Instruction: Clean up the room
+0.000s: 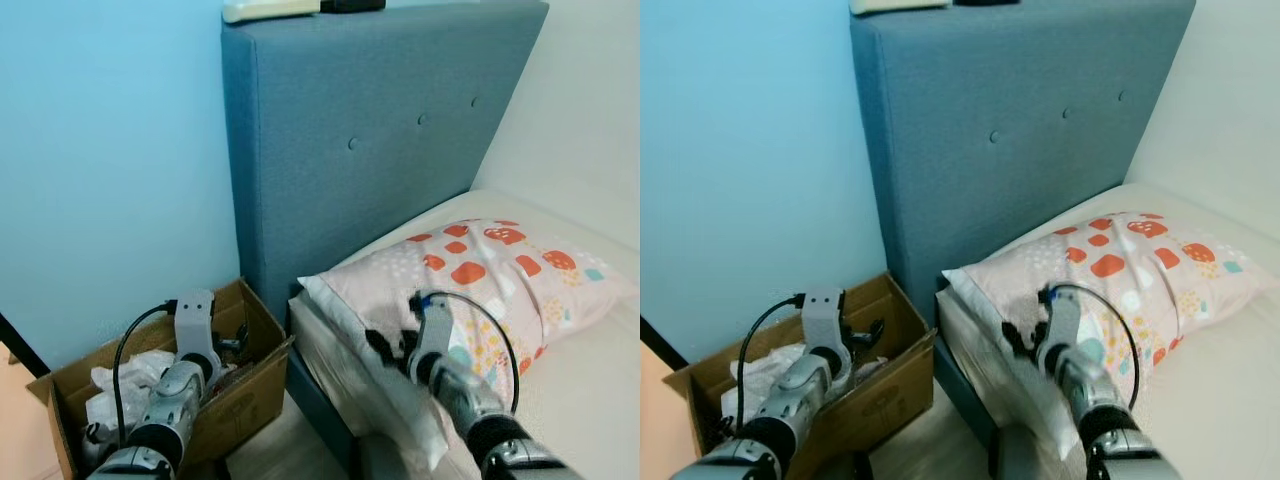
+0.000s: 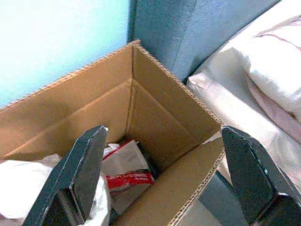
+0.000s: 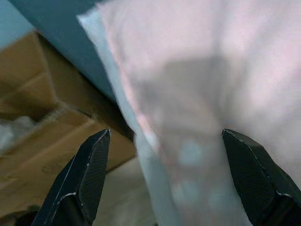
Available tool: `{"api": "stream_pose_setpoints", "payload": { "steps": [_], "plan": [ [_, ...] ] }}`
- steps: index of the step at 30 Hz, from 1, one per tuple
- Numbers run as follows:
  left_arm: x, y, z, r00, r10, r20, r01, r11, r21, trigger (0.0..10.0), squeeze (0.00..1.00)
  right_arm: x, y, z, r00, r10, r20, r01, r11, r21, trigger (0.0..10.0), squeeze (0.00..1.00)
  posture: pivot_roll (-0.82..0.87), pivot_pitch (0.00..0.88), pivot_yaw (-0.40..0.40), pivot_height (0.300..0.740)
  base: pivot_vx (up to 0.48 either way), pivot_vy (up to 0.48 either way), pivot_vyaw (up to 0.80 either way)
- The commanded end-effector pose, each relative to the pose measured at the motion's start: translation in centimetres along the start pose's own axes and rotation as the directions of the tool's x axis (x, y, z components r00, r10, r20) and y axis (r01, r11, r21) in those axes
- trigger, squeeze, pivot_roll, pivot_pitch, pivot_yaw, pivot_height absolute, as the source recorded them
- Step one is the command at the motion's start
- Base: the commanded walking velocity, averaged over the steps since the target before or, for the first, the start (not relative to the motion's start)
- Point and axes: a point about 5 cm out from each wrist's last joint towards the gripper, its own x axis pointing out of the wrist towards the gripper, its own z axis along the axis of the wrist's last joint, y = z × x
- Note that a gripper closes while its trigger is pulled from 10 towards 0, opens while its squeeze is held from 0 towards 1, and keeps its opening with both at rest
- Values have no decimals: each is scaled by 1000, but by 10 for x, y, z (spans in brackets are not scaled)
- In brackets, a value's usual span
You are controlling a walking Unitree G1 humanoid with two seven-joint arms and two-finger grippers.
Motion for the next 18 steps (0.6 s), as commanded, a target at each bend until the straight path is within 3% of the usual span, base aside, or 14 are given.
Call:
{"api": "stream_pose_setpoints", "payload": {
  "steps": [1, 5, 18],
  "plan": [
    [-5, 2, -12, 999, 20, -41, -20, 1000, 2, 10000, 0, -4, -4, -14, 999, -36, -28, 36, 999, -5, 10000, 0, -35, 9, -58, 622, 0, 0, 0],
    [-12, 12, -22, 995, 73, -69, -75, 997, -28, 10000, 0, -7, -2, -30, 997, -39, -63, 38, 999, -24, 10000, 0, -35, 7, -59, 632, 0, 0, 0],
    [-29, 30, -48, 973, 150, -173, -160, 986, -43, 10000, 0, -1, 19, -40, 997, -17, -75, 13, 998, -54, 10000, 0, -17, 1, -59, 666, 0, 0, 0]
  ]
}}
